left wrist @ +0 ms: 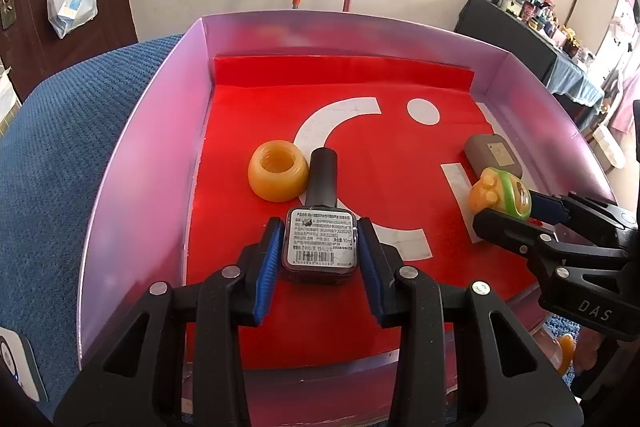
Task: Organize rigid objects
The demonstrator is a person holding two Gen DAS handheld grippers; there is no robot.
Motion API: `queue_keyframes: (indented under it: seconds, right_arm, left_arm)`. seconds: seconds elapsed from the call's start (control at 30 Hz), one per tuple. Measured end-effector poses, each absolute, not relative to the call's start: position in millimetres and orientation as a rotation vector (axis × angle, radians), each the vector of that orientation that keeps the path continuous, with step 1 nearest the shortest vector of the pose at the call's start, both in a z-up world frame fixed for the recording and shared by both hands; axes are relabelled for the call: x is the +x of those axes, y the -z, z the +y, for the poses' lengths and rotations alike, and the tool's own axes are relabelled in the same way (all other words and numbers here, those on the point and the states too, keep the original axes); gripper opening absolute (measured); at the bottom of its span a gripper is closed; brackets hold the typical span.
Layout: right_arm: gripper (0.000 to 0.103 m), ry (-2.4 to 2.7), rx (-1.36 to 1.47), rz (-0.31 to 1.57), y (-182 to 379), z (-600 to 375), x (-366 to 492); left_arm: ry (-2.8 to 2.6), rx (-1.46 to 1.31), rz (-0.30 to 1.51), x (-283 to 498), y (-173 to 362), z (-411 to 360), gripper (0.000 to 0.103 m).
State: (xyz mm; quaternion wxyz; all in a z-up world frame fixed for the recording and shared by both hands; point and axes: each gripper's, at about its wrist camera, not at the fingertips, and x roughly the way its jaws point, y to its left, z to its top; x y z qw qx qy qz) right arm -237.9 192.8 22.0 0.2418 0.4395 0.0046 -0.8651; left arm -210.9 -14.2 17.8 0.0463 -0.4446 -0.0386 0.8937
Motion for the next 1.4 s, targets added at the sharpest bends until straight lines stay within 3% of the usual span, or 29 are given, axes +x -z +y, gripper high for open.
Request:
queue_keyframes:
  seconds: [0.17, 0.3, 0.53, 0.63, 0.87, 1.0, 1.17, 1.27, 1.4]
  right_arm:
    - [0.05, 2.359, 1.206, -0.005, -22.9, 194.8, -237.5]
    - [0.05, 2.354, 1.207, -0.006, -23.3, 195.1, -236.5]
    - [0.051, 2.347, 1.201, -0.014, -25.6, 196.9, -231.9]
    - [0.06, 2.351, 1.188, -0.001, -28.9, 196.2, -227.6]
    - [0.061, 2.353, 1.165, -0.004, -34.2, 197.2, -217.7]
    - [0.071, 2.354, 1.145, -0.009, -39.9, 199.7, -210.7]
    - [0.074, 2.355, 1.118, -0.016, -47.6, 203.5, -200.7]
    - [0.082, 2.354, 1.103, -0.021, -51.0, 204.8, -194.9]
    - [0.084, 2.348, 1.084, -0.026, -55.0, 205.2, -188.4]
  left_arm:
    - [-2.748, -1.343, -0.097, -208.0, -19.2, -13.2, 0.04]
    - [-2.768, -1.307, -0.076, -204.8, -24.1, -11.1, 0.052]
    - [-2.788, -1.281, -0.054, -201.0, -30.3, -9.5, 0.053]
    - [-2.793, -1.271, -0.051, -198.4, -33.3, -9.0, 0.054]
    - [-2.794, -1.253, -0.052, -189.2, -40.4, -7.9, 0.057]
    - [-2.792, -1.233, -0.071, -183.4, -45.8, -8.0, 0.062]
    - [-2.809, -1.206, -0.076, -176.6, -52.3, -8.3, 0.064]
    - [-2.852, -1.184, -0.049, -171.6, -56.5, -8.3, 0.082]
    - [-2.872, -1.166, -0.075, -166.6, -61.8, -14.6, 0.083]
